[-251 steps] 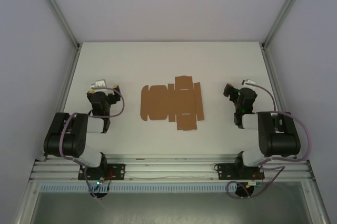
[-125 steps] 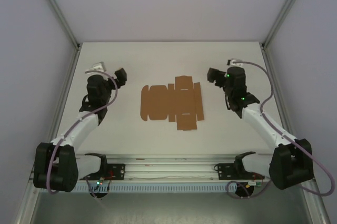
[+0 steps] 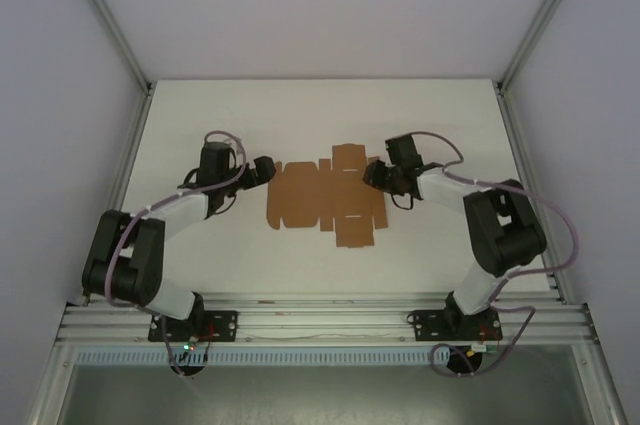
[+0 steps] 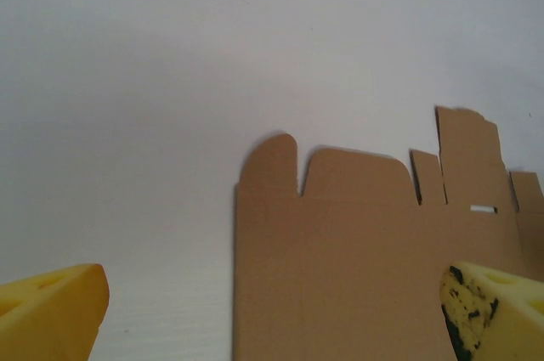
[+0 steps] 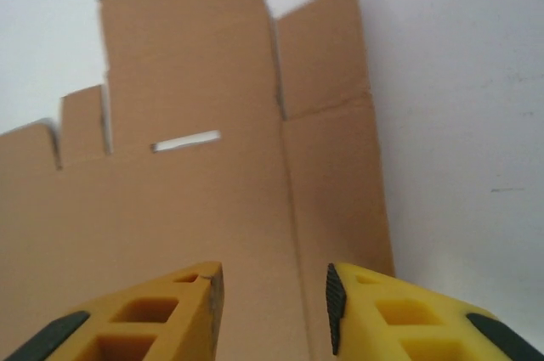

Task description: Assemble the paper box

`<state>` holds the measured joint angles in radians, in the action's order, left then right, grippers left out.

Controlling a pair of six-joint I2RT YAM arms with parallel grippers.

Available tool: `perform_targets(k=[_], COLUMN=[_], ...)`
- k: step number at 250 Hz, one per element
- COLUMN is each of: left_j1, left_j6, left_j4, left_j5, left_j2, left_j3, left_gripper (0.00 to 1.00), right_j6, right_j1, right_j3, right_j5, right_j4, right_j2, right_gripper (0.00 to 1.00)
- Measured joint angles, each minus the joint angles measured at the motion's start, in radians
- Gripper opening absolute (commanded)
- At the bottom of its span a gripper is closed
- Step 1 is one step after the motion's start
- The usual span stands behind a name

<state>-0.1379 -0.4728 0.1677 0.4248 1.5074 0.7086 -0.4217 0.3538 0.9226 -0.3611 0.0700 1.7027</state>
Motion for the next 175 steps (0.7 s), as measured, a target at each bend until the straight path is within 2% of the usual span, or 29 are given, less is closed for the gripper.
perform_targets(k=[33, 82, 175], left_j1=[-0.008, -0.033, -0.066], left_j6=[0.002, 0.008, -0.005], left_j4=[-0.024, -0.078, -0.064], left_j5=[0.083, 0.182, 0.34], left_j2=[0.082, 0.197, 0.265], left_j3=[0.05, 0.11, 0.175], left_gripper=[1.0, 1.0, 0.96], right_j6=[-0.033, -0.047, -0.053], right_j1=[-0.038, -0.047, -0.047], right_j3=[-0.003, -0.021, -0.06], right_j5=[-0.009, 0.006, 0.014], right_j4=[-0.011, -0.072, -0.146], right_j2=[0.064, 0.073, 0.069], right_gripper=[0.33, 0.31, 0.31])
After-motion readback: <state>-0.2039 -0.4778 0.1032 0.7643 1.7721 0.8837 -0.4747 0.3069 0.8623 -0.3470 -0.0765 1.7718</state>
